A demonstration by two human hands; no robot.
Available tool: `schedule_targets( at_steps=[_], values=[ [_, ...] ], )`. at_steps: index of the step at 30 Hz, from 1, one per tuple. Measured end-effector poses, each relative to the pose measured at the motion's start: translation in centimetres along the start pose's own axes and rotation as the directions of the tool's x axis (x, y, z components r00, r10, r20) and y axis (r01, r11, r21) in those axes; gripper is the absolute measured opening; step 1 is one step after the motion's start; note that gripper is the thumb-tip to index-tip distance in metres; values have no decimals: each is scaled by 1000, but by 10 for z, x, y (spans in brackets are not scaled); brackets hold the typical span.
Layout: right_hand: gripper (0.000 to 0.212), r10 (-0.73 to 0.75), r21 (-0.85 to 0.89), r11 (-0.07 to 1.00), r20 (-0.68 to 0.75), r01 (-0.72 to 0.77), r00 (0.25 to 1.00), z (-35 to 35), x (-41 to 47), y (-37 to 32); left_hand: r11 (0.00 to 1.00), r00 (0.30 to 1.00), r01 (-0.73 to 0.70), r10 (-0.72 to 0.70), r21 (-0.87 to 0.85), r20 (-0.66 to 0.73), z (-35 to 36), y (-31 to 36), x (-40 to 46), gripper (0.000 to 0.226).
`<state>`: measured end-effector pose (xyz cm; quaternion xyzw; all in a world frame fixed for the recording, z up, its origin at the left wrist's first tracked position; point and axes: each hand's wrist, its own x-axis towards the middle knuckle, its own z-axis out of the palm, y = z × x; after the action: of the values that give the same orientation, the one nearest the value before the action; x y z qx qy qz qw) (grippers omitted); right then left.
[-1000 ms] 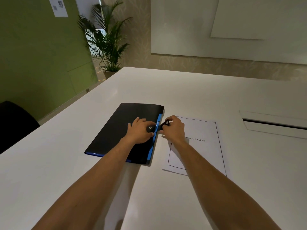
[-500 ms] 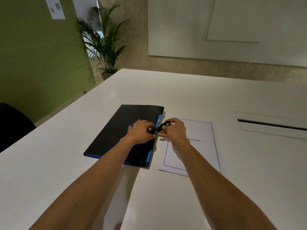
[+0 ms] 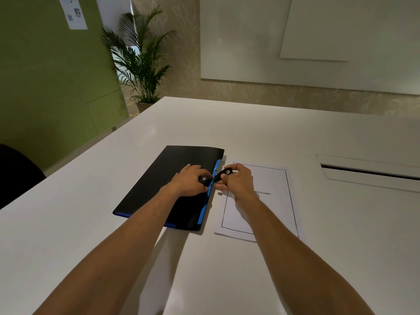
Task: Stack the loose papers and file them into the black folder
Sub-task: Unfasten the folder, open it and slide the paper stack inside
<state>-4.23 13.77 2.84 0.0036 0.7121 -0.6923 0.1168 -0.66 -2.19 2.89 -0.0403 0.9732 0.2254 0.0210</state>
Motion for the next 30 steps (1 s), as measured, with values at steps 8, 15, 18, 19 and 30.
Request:
schedule_targets(
  at_steps=[8,15,18,19,30],
  values=[
    [28,-39,-24,999,-1,39,999,3,-5,-7,985,992,109,-100,132,-76,7,21,-6,48],
    [28,-110,-62,992,-13,109,994,9,-7,1,945,987,158,-153,287,-41,5,38,-2,54],
    [29,-124,-64,990,-18,123,992,11,-6,-3,892,982,184,-153,414,-107,-7,51,-9,42],
    [30,-111,-33,993,-5,111,994,11,-5,-3,872,981,186,-137,452,-140,-14,55,-13,38],
    [25,-99,42,994,34,97,995,6,-4,-14,852,908,350,-207,389,-363,-50,46,-26,104]
  ],
)
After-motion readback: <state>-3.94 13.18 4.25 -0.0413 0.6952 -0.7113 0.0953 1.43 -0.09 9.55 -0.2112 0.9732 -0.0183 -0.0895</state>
